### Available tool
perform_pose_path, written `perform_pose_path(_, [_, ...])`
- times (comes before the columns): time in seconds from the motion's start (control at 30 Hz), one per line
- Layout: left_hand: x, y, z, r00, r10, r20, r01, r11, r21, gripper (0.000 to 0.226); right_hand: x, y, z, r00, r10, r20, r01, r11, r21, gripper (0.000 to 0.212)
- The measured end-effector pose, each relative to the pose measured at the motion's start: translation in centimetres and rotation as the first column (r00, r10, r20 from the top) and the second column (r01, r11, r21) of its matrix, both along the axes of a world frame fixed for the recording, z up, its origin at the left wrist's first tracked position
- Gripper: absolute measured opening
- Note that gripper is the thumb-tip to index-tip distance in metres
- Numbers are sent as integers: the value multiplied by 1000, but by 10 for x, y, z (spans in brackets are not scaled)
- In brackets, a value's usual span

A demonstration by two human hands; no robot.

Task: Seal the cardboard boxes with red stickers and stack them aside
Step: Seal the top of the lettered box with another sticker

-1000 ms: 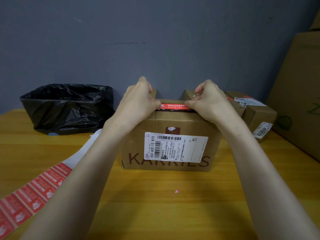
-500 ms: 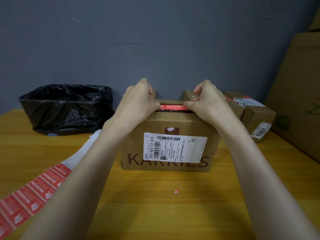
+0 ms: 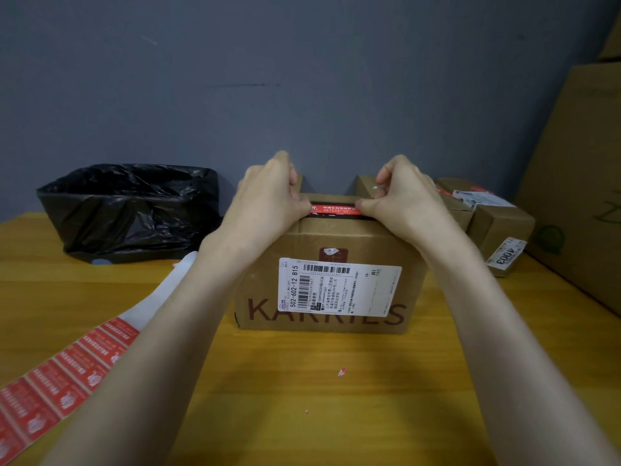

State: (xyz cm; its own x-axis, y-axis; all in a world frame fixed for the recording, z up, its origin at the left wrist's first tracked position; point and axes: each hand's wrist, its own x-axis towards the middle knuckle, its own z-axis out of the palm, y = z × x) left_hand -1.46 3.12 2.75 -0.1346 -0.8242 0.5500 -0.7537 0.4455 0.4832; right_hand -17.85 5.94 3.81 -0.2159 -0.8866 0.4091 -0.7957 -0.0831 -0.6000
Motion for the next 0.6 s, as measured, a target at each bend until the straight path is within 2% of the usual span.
perform_pose_path(0.17, [4,-3,0,998,39,52,-38,999,-17,24,-6,-2,-1,1000,16,8,-16,999,-31,21])
perform_pose_path(0.23, [6,-5,1,999,-13,36,14,999,-32,13,-9,-2,-1,996,79,45,-77,996,-52,11])
perform_pose_path(0.27, [7,-5,2,998,-61,21,62,997,-38,9,-9,-1,0,990,128,56,-126,991,-51,14])
perform_pose_path(0.4, [8,2,7,970,-241,36,239,970,36,49,-8,9,6,962,273,-9,-272,960,72,46])
perform_pose_path(0.5, [8,4,7,965,-252,74,246,966,75,56,-6,12,9,943,322,-79,-306,938,163,56])
perform_pose_path(0.6, [7,3,7,970,-229,79,224,973,64,56,-8,14,11,945,307,-111,-281,938,201,56])
